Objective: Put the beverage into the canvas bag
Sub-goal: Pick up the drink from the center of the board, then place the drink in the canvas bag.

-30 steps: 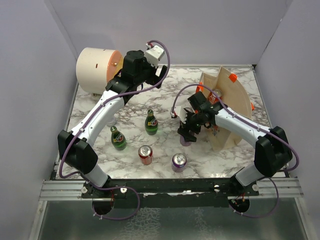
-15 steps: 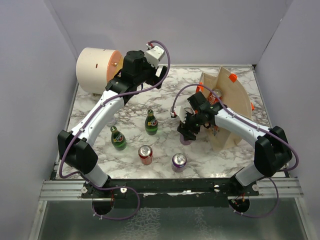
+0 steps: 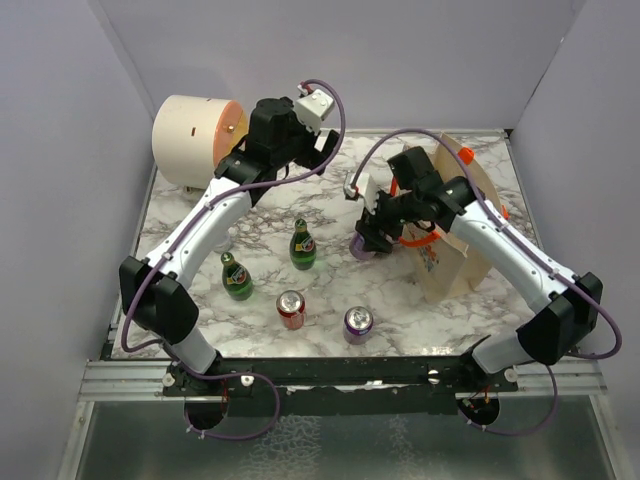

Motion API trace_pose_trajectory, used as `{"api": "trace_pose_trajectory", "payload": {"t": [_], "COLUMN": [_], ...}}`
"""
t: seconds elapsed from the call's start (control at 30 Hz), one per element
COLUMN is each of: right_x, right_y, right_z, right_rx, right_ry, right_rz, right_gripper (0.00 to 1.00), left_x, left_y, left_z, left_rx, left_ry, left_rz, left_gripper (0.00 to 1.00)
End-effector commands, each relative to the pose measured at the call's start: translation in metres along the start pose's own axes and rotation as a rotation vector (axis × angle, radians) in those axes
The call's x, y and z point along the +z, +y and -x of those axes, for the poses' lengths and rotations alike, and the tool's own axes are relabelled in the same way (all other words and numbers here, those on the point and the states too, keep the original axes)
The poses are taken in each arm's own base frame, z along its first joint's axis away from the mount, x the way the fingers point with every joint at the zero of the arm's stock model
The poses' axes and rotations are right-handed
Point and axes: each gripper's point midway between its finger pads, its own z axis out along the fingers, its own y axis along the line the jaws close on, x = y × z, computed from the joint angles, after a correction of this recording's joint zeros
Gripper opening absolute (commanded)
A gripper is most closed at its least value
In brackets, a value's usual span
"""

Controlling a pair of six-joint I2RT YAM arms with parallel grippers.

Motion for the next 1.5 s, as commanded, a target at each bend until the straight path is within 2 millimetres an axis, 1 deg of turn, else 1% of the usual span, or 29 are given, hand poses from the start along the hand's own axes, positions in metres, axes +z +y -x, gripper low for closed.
{"api": "trace_pose_trajectory", "payload": {"t": [0.0, 0.07, 0.13, 0.2, 0.33, 0.4, 0.47, 0.5, 0.6, 0.63, 0.7, 0.83, 0.9, 0.97, 1.03, 1.13, 1.2, 1.3, 1.33, 1.37, 1.4, 1.47], "right_x": [-0.055, -0.075, -0.090, -0.104, -0.128, -0.142, -0.157, -0.164, -0.181, -0.186, -0.193, -0.208, -0.216, -0.224, -0.228, -0.230, -0.231, -0.233, -0.231, -0.230, -0.229, -0.228], "right_y": [0.002, -0.002, -0.005, -0.008, -0.019, -0.030, -0.046, -0.052, -0.068, -0.073, -0.082, -0.101, -0.110, -0.118, -0.122, -0.127, -0.129, -0.131, -0.131, -0.130, -0.129, -0.125], "right_z": [0.056, 0.075, 0.086, 0.094, 0.105, 0.107, 0.106, 0.105, 0.098, 0.096, 0.086, 0.067, 0.058, 0.052, 0.047, 0.033, 0.025, 0.015, 0.012, 0.010, 0.009, 0.006], "right_rx": [-0.028, -0.044, -0.043, -0.043, -0.023, -0.010, 0.014, 0.026, 0.063, 0.078, 0.118, 0.199, 0.234, 0.260, 0.277, 0.300, 0.314, 0.329, 0.333, 0.336, 0.339, 0.343], "right_ry": [-0.153, -0.198, -0.229, -0.254, -0.293, -0.310, -0.326, -0.332, -0.342, -0.344, -0.341, -0.334, -0.335, -0.338, -0.335, -0.309, -0.285, -0.262, -0.256, -0.252, -0.250, -0.247], "right_rz": [-0.054, -0.092, -0.135, -0.177, -0.269, -0.325, -0.380, -0.405, -0.468, -0.487, -0.521, -0.600, -0.637, -0.665, -0.682, -0.711, -0.735, -0.762, -0.762, -0.760, -0.757, -0.750], "right_gripper": [0.35, 0.34, 0.32, 0.31, 0.30, 0.30, 0.29, 0.29, 0.29, 0.29, 0.28, 0.28, 0.28, 0.28, 0.28, 0.28, 0.28, 0.27, 0.27, 0.27, 0.27, 0.27], "left_x": [0.007, 0.009, 0.011, 0.013, 0.017, 0.020, 0.019, 0.026, 0.030, 0.031, 0.030, 0.024, 0.022, 0.011, 0.005, -0.001, -0.001, -0.002, -0.003, -0.003, 0.005, 0.009], "left_y": [0.007, 0.012, 0.017, 0.021, 0.027, 0.026, 0.027, 0.026, 0.023, 0.018, 0.005, -0.036, -0.065, -0.097, -0.128, -0.162, -0.176, -0.202, -0.208, -0.210, -0.215, -0.218], "left_z": [0.017, 0.017, 0.016, 0.014, 0.011, 0.011, 0.015, 0.010, 0.010, 0.011, 0.015, 0.023, 0.022, 0.028, 0.027, 0.028, 0.028, 0.026, 0.025, 0.024, 0.013, 0.007], "left_rx": [-0.011, -0.021, -0.023, -0.024, -0.028, -0.023, -0.010, -0.008, -0.001, 0.003, 0.016, 0.003, -0.008, -0.020, -0.052, -0.136, -0.156, -0.185, -0.209, -0.239, -0.267, -0.335], "left_ry": [-0.044, -0.040, -0.037, -0.033, -0.026, -0.026, -0.035, -0.022, -0.023, -0.028, -0.041, -0.061, -0.055, -0.067, -0.060, -0.047, -0.035, -0.012, -0.002, 0.010, 0.046, 0.077], "left_rz": [0.044, 0.072, 0.096, 0.121, 0.152, 0.147, 0.145, 0.141, 0.114, 0.092, 0.011, -0.154, -0.217, -0.282, -0.347, -0.423, -0.427, -0.430, -0.433, -0.421, -0.399, -0.351], "left_gripper": [0.93, 0.93, 0.93, 0.93, 0.93, 0.94, 0.94, 0.94, 0.94, 0.93, 0.93, 0.91, 0.91, 0.91, 0.91, 0.89, 0.85, 0.83, 0.82, 0.81, 0.81, 0.79]}}
